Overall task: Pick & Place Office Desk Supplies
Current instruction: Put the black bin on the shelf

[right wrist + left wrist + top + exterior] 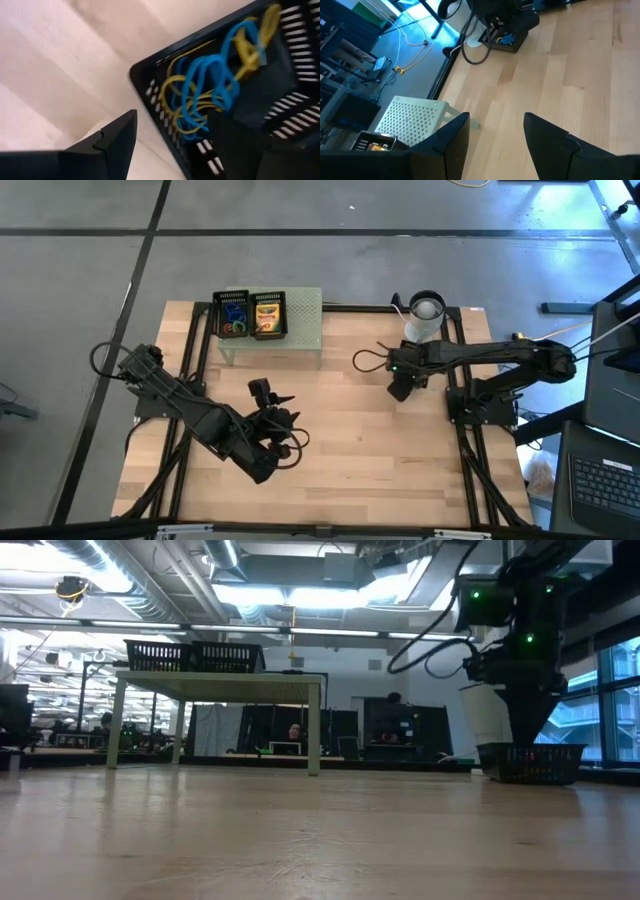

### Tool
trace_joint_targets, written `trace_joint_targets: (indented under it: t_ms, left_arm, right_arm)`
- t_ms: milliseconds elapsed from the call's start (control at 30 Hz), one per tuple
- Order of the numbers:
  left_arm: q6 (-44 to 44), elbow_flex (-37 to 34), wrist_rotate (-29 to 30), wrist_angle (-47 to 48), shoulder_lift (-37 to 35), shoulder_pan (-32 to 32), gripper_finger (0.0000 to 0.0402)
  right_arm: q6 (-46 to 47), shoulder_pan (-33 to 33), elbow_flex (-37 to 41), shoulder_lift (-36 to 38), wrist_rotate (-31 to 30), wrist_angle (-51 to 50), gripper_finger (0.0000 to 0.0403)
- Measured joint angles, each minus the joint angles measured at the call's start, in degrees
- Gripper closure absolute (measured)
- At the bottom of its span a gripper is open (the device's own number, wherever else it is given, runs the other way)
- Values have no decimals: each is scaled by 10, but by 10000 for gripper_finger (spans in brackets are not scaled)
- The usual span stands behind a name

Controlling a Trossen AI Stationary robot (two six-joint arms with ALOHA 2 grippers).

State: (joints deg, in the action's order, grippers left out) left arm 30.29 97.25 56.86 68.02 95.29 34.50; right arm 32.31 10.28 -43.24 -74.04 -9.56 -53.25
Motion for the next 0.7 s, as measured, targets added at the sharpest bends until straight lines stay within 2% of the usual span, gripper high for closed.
trace_joint_targets:
  t_ms: [67,500,600,700]
  left_arm:
    - [0,0,0,0,0,0,219]
    - [0,0,0,0,0,0,219]
    - [0,0,0,0,0,0,219]
    - [-1,0,0,1,0,0,219]
  right_arm:
    - [-12,0,0,-14,14,2,160]
    - [-32,0,0,-63,15,15,164]
    - [-32,0,0,-75,15,15,183]
    - [-34,0,0,-88,15,16,219]
